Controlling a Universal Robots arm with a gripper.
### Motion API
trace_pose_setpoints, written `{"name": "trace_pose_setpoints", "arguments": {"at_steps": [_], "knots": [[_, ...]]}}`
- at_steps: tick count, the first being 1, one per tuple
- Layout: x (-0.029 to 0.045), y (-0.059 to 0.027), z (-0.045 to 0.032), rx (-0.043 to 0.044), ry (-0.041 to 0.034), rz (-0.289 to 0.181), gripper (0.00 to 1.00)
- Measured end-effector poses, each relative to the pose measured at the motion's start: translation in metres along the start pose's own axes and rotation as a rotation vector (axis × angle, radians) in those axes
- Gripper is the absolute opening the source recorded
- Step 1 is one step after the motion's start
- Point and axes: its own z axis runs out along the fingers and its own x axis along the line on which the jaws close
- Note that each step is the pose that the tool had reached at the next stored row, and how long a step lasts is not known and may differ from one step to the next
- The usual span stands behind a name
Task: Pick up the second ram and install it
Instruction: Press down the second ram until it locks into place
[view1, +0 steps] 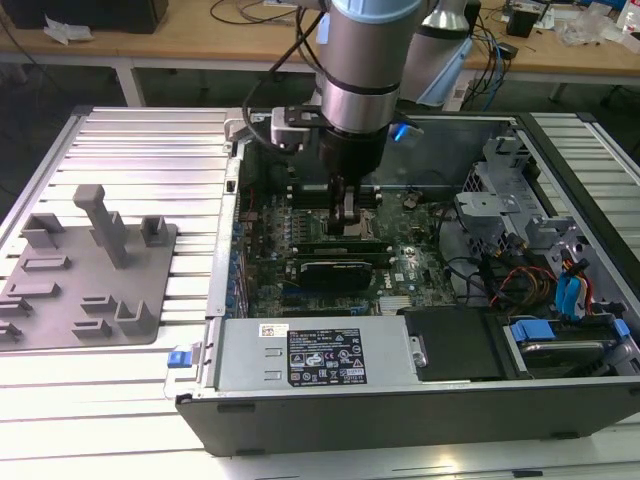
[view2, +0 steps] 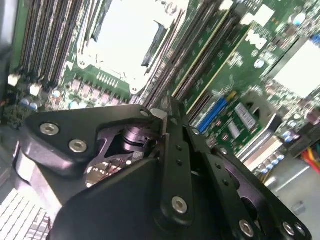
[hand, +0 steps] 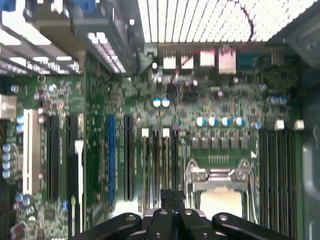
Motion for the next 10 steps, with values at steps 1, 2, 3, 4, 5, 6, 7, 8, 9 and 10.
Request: {"name": "trace_pose_setpoints", "arguments": {"at_steps": [1,2,3,4,5,6,7,8,9,10], "knots": [[0.0000,-0.0027,-0.0001,0.0000,-0.0001,0.000,0.08],[-0.0001,-0.0074,-0.0002,0.0000,-0.0002,0.000,0.08],[-0.0001,-0.0134,-0.0005,0.0000,-0.0001,0.000,0.08],[-0.0002,-0.0161,-0.0006,0.0000,0.0000,0.000,0.08],[-0.0002,-0.0175,-0.0006,0.0000,-0.0002,0.000,0.08],[-0.0002,-0.0172,-0.0005,0.0013,-0.0002,0.000,0.08],[-0.0003,-0.0161,0.0000,0.0123,-0.0003,0.000,0.08],[-0.0003,-0.0161,0.0001,0.0129,-0.0004,0.000,0.08],[-0.0003,-0.0161,0.0001,0.0131,-0.0004,0.000,0.08],[-0.0002,-0.0161,0.0000,0.0138,-0.0003,0.000,0.08]]}}
